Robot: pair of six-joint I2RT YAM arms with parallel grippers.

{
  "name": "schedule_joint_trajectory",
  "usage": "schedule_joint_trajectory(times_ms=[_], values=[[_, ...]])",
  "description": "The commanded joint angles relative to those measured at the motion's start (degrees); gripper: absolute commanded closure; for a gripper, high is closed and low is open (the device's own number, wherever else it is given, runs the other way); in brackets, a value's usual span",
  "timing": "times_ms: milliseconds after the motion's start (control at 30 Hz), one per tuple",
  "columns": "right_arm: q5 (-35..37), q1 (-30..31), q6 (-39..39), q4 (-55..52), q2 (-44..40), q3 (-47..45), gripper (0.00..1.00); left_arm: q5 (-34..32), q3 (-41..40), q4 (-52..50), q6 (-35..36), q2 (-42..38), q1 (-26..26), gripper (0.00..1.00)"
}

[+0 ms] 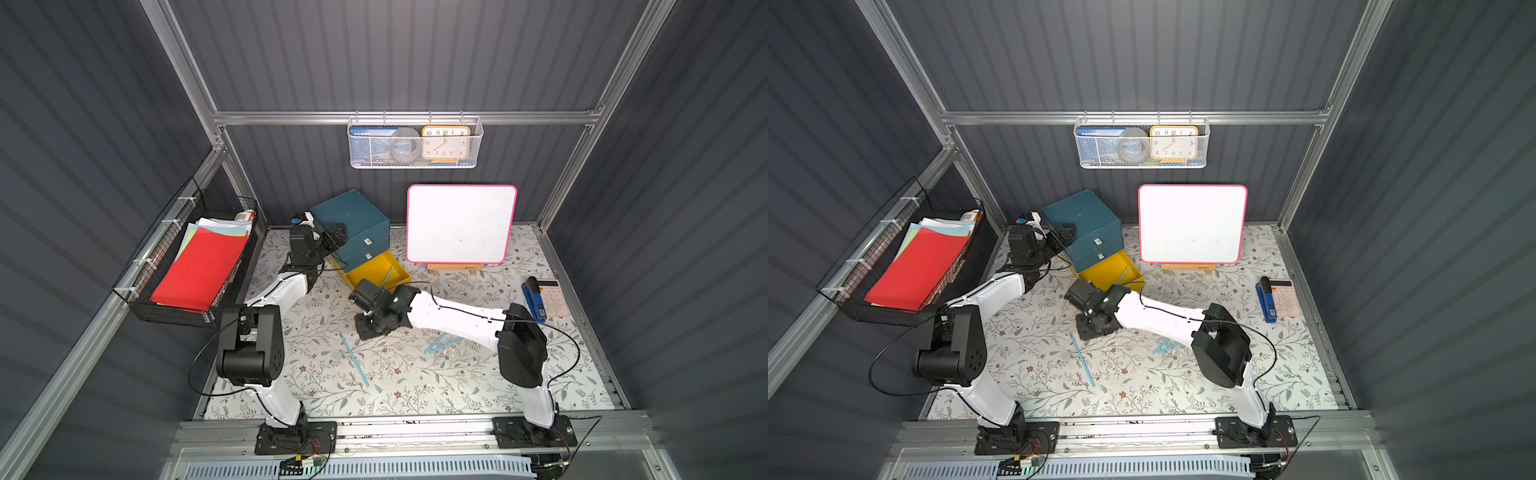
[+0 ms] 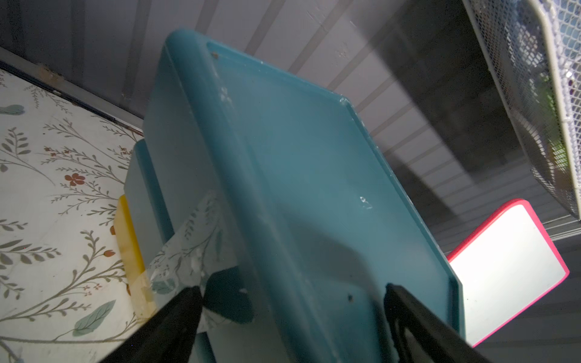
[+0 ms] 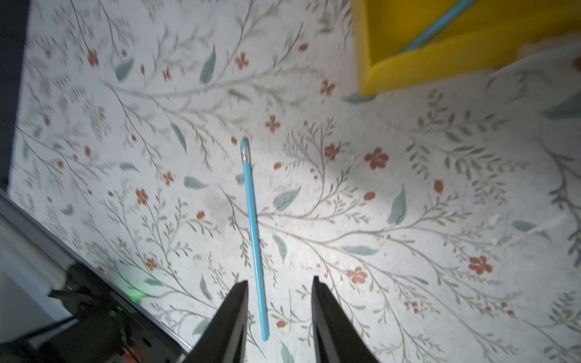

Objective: Please place the pencils in the drawer according to their color
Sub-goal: Pick up the pencil from the center of the board.

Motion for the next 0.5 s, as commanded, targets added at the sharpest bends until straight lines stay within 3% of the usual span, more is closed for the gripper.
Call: schedule_joint_trajectory(times_ms=[0, 467], values=[[4.82, 3.28, -5.28, -5.27, 1.05, 0.66, 0.62, 1.36, -0.89, 0.14, 1.22, -0.37, -0.42, 0.05], [5.79, 10.38, -9.67, -15.13, 13.12, 11.66, 0.61, 1.9, -1.81, 1.19, 0.85, -0.94, -0.42, 0.05]])
